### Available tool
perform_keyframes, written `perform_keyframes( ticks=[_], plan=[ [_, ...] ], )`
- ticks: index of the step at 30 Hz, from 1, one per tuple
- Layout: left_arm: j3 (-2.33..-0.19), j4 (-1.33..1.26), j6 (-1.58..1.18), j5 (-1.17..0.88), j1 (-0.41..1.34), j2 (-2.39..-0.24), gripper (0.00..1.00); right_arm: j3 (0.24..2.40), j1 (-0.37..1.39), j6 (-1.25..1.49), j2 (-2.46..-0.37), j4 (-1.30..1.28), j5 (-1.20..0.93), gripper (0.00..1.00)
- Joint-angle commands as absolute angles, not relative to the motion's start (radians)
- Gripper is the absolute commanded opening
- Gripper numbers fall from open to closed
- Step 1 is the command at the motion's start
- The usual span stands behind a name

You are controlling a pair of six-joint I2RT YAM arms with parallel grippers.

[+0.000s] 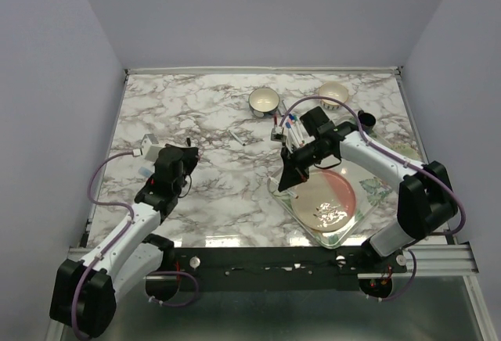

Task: Open the pen caps
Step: Place the pen cap on the table with the left arm

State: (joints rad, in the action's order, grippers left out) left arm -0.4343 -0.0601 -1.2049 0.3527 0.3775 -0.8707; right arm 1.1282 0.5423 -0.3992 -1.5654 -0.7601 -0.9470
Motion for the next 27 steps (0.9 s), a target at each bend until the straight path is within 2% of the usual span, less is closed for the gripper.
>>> perform_keyframes(
  ticks=[1,7,16,27],
  plan=[
    [-0.39,-0.002,-1.131,0.296,0.301,-0.874,0.0,1.131,0.549,-0.446,-1.591,-0.801,-0.933,0.01],
    [-0.388,-0.006,-1.094,0.249,0.213,-1.011,0.0,1.131,0.549,-0.445,-1.589,-0.799,-0.919,0.01],
    [-0.503,-0.034,-1.037,0.222,0.115,-1.255,0.0,1.131,0.549,-0.442,-1.591,-0.799,-0.914,0.01],
    [-0.721,-0.026,-1.034,0.163,0.038,-1.56,0.16,1.135,0.549,-0.442,-1.589,-0.804,-0.917,0.01]
  ],
)
